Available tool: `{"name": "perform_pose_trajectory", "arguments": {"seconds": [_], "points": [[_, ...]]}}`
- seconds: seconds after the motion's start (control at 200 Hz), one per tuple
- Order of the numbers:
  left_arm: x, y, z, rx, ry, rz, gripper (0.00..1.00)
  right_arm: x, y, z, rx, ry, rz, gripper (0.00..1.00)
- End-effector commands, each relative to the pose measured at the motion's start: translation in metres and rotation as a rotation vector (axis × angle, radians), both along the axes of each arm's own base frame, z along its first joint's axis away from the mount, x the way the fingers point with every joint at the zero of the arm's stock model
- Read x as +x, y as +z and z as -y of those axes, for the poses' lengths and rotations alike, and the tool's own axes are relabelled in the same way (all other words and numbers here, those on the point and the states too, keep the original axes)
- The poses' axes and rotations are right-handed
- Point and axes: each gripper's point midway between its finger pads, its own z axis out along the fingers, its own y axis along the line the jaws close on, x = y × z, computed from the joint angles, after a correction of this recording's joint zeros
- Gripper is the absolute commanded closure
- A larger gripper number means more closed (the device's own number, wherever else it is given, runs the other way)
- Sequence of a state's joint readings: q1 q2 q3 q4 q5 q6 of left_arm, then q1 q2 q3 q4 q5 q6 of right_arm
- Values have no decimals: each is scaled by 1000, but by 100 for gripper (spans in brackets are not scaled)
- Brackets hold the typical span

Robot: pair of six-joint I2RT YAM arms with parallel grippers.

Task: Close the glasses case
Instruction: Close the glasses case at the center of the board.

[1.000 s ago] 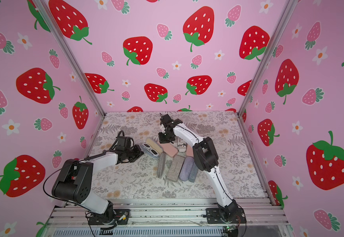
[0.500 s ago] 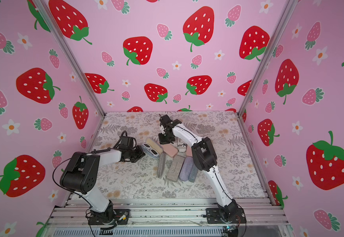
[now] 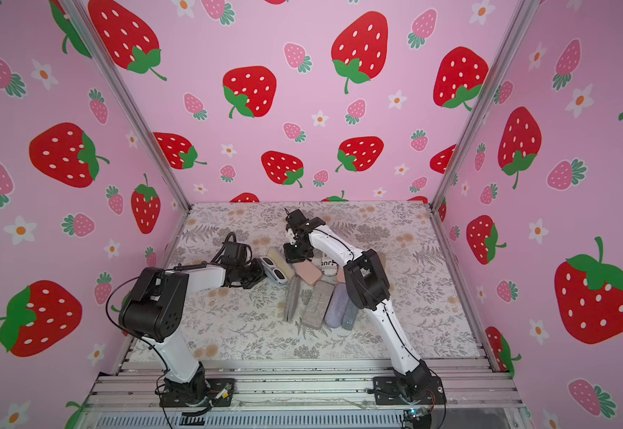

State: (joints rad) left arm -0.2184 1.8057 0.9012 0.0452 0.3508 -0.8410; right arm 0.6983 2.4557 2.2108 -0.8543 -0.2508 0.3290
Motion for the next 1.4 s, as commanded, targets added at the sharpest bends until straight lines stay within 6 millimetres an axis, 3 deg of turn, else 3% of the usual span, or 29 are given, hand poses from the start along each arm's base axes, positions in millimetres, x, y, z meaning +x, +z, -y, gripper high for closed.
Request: {"name": "perform_pose_trajectory", "arguments": {"seconds": [0.0,0.895,1.396], "points": [[8,10,11,-11,-26,22,100,-17,-9,-10,-2,46,-46,99],[20,26,39,-3,-97,49,100,-47,23,-58,164,161,-59,98],[21,22,47,-2,-110,41,100,-56,35,-68,200,194,-59,98]]}}
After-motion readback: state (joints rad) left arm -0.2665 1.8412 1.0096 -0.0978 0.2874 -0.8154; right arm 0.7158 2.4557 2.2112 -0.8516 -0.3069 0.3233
